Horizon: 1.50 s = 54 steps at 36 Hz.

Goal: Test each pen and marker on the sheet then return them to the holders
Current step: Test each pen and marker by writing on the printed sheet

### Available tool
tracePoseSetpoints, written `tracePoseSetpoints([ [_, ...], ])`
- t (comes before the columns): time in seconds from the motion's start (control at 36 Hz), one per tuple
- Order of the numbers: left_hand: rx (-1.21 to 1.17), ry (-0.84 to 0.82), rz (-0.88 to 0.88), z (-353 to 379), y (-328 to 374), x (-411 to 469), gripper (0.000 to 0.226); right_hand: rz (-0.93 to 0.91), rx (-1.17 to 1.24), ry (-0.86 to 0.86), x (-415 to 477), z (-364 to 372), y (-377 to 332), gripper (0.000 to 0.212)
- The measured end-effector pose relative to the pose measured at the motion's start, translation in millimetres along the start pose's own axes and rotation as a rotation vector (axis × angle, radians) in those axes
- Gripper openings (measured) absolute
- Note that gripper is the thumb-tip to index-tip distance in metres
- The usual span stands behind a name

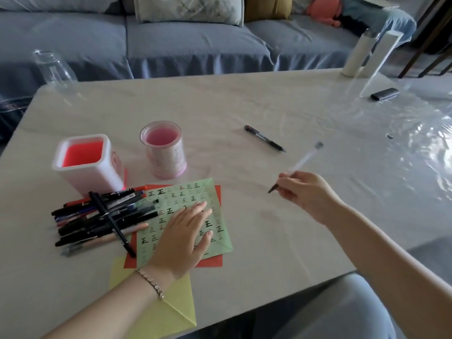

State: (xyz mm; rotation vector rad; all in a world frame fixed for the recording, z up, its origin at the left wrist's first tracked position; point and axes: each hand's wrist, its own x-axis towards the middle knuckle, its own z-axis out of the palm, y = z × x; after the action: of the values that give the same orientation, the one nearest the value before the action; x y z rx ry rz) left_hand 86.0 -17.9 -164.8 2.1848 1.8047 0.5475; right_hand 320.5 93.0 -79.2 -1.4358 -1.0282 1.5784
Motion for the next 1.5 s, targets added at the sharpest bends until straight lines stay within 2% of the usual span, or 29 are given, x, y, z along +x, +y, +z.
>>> tracePoseSetpoints([
  [0.08,-0.025,0.014,0.009,-8,0,-12,0.047,-0.113,-0.047,-0.038,-33,25,9,0.02],
  [0.22,0.076,-0.049,0.095,-17,-6,-47,0.042,-0.226,-0.321,-0.076,-64,57,35,0.007],
  [0.39,0.129,-0.106,0.141,-18,-13,-72,0.041,-0.188,-0.265,-0.183,-72,82,62,0.013],
  [0.44,0.14,-0.119,0.15,-17,-16,-74,0.041,-0.178,-0.247,-0.148,-72,88,66,0.014],
  [0.64,0.244,-0.134,0.178,-14,-20,-73,0.045,-0.191,-0.28,0.08,-68,101,86,0.035],
  [0.83,0.185,-0.109,0.171,-15,-15,-70,0.052,-0.298,-0.275,0.293,-59,113,102,0.046],
  [0.92,0.129,-0.097,0.181,-10,-11,-65,0.045,-0.347,-0.293,0.339,-58,114,108,0.046],
  [1.19,0.084,-0.107,0.191,-6,-8,-62,0.042,-0.455,-0.411,0.326,-59,112,116,0.049],
  [1.5,0.072,-0.109,0.187,-7,-8,-62,0.042,-0.485,-0.444,0.292,-58,112,118,0.048],
])
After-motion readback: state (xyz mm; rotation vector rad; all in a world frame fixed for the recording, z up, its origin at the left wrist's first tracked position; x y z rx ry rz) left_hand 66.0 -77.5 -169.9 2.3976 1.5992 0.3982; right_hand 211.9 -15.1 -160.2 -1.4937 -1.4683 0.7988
